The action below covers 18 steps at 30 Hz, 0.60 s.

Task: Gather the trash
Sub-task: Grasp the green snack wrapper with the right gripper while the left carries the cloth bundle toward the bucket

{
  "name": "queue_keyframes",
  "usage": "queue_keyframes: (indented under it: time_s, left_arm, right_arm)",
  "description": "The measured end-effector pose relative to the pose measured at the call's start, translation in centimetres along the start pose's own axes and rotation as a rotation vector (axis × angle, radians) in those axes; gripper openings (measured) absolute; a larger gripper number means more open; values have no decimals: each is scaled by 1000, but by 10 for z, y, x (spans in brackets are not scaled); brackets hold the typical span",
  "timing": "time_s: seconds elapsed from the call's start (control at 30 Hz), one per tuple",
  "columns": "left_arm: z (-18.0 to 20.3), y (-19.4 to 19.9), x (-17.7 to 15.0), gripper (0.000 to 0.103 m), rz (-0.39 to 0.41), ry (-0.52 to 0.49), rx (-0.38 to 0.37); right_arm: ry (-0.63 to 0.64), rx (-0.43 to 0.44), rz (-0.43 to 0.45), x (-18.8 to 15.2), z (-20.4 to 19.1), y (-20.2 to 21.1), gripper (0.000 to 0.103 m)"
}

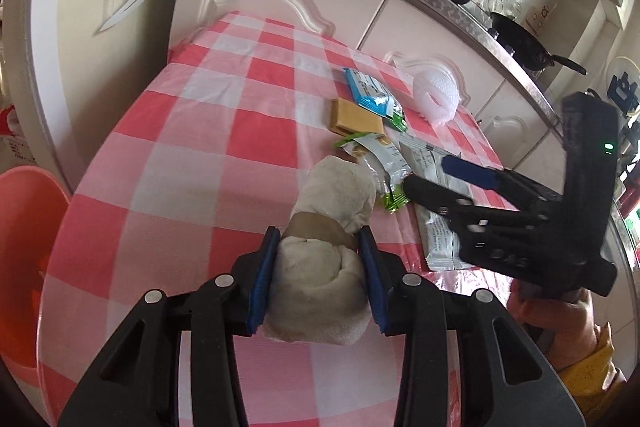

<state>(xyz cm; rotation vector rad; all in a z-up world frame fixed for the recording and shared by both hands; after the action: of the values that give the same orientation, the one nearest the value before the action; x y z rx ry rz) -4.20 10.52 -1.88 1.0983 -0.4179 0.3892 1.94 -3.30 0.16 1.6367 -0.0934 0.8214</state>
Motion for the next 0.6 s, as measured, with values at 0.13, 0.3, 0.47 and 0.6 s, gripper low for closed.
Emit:
queue_keyframes:
  time_s: [0.13, 0.3, 0.47, 0.6]
  left_arm:
    - [-11, 5, -5, 42, 0, 17, 2]
    - [-26, 10, -8, 42, 4, 49, 1]
    - [-37, 14, -10, 42, 13, 72, -7]
    - [-46, 20, -13, 42, 27, 91, -12]
  right_arm:
    - [5, -9, -49, 5, -6, -24, 68]
    - [-5, -18, -65, 8, -5, -29, 50]
    - [-7, -26, -49, 7, -5, -25, 44]
    - [-33, 6, -42, 7, -8, -21, 41]
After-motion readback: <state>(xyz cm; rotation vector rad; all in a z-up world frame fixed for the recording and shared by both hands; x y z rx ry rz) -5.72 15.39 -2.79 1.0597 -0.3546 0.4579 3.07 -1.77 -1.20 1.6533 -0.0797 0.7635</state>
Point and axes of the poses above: each gripper's, at about its wrist camera, not at the fingertips, and y roughly against the way its jaws point, z to its right, x to its top, the point moved 6 cm from there along -y, roughly the way its jaws point, and after that the axes turned 10 degrees about -z, right-handed, at the moved point
